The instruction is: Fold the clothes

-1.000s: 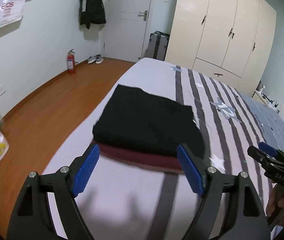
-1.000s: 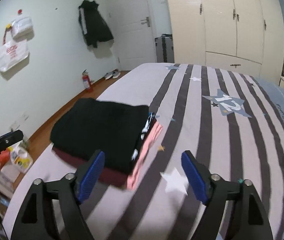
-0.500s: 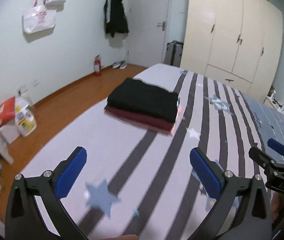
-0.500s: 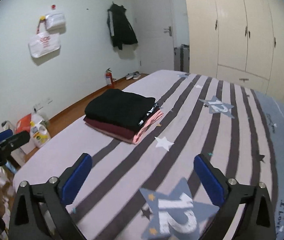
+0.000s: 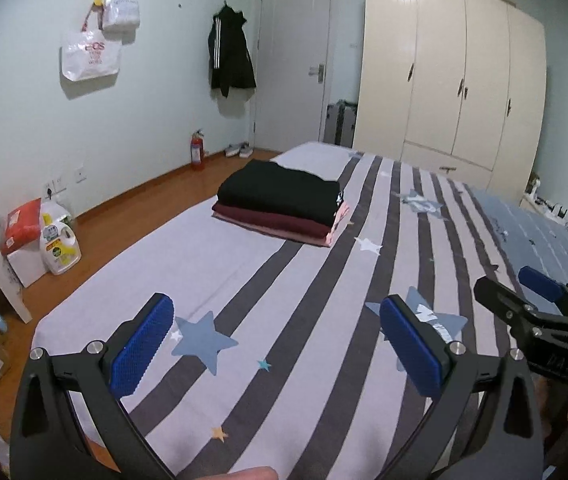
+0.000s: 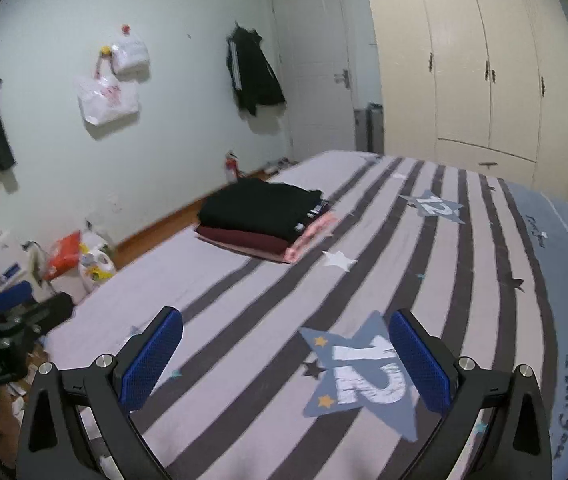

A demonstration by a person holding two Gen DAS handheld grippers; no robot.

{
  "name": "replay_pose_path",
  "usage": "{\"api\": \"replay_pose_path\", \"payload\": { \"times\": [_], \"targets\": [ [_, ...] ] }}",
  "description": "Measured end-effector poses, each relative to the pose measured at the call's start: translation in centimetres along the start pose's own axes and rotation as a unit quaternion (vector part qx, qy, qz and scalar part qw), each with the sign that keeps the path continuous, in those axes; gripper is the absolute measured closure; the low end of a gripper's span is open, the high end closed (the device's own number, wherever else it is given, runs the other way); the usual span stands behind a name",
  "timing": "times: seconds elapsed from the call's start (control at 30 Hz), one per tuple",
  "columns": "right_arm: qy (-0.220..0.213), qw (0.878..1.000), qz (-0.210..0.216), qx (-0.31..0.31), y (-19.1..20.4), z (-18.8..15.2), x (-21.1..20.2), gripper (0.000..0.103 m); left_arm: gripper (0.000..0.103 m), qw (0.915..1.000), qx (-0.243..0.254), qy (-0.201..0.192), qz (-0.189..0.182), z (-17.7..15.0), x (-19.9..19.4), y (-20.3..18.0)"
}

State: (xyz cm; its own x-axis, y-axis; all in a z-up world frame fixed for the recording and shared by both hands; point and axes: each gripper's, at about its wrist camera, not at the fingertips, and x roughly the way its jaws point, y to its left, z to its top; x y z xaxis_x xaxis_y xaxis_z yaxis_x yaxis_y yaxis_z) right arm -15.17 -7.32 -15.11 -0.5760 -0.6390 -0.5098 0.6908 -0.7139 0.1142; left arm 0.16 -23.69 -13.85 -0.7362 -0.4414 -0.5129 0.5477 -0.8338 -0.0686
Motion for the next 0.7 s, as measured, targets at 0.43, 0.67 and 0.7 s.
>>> {"api": "replay_pose_path", "payload": {
  "times": [0.43, 0.67, 0.7],
  "targets": [
    [-0.027, 0.999, 0.004, -0.021, 3.6, 1.4, -16.6, 0.001, 0.001, 0.9995, -0.026, -0.015, -0.004, 0.8, -16.6, -1.9],
    [-0.059, 0.997, 0.014, -0.048, 5.2, 2.7, -23.3, 0.001, 0.001, 0.9985, -0.022, -0.051, 0.004, 2.3, -22.4, -3.5],
    [-0.06, 0.997, 0.012, -0.047, 5.2, 2.8, -23.7, 0.001, 0.001, 0.9984, -0.022, -0.051, 0.005, 2.4, -22.7, -3.7]
  ]
}}
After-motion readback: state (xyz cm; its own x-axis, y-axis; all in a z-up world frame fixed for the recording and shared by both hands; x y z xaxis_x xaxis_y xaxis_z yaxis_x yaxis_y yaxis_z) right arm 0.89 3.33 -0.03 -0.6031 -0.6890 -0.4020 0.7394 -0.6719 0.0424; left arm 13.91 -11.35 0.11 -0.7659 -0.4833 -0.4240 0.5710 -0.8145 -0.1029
